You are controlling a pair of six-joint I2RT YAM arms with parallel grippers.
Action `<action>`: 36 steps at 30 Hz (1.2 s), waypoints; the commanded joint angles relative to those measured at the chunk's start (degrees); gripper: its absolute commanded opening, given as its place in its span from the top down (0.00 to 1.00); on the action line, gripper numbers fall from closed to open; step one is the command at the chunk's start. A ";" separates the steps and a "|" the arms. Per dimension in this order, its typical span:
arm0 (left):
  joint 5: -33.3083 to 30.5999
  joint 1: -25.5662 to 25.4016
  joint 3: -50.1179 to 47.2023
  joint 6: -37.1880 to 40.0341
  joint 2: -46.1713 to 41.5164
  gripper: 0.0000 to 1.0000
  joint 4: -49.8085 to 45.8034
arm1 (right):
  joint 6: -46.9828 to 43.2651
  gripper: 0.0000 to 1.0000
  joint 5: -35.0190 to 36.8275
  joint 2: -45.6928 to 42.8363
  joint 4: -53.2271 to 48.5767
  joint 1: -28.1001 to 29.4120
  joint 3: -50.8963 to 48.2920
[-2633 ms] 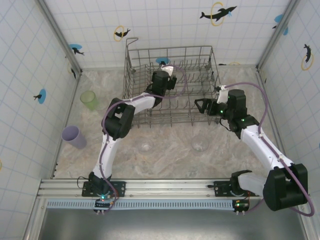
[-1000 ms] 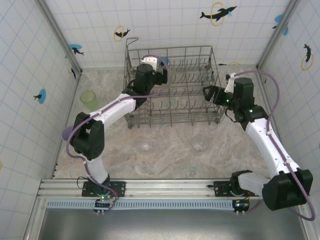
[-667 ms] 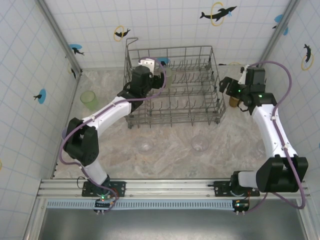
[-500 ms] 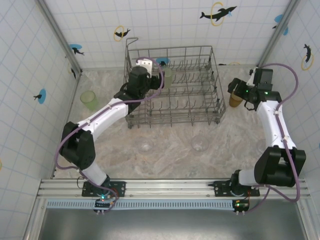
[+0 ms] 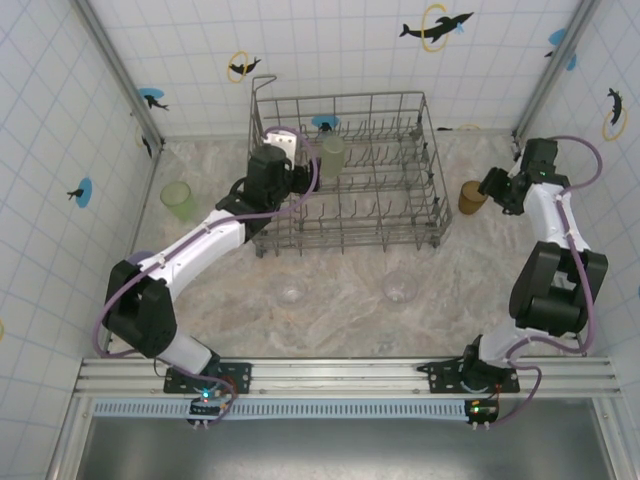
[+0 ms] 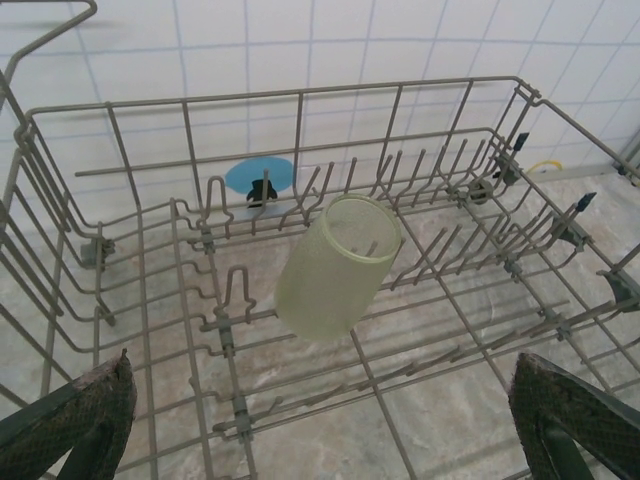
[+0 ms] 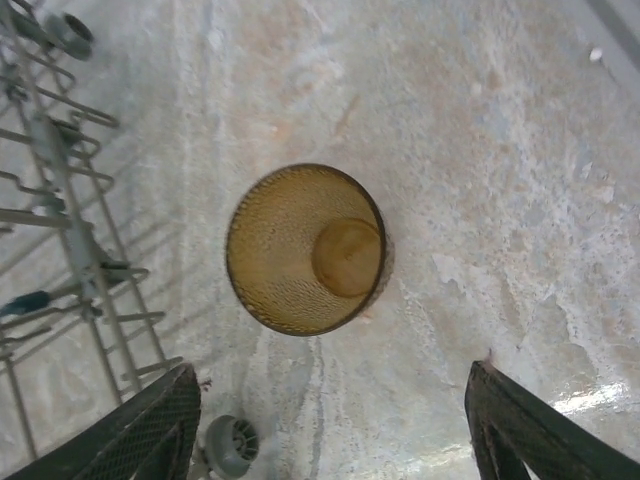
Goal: Load the cups into the dish rack
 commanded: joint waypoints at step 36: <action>-0.49 -0.17 -0.53 0.76 -0.40 0.03 -2.81 | -0.68 1.00 -1.45 17.15 -5.56 -1.04 13.77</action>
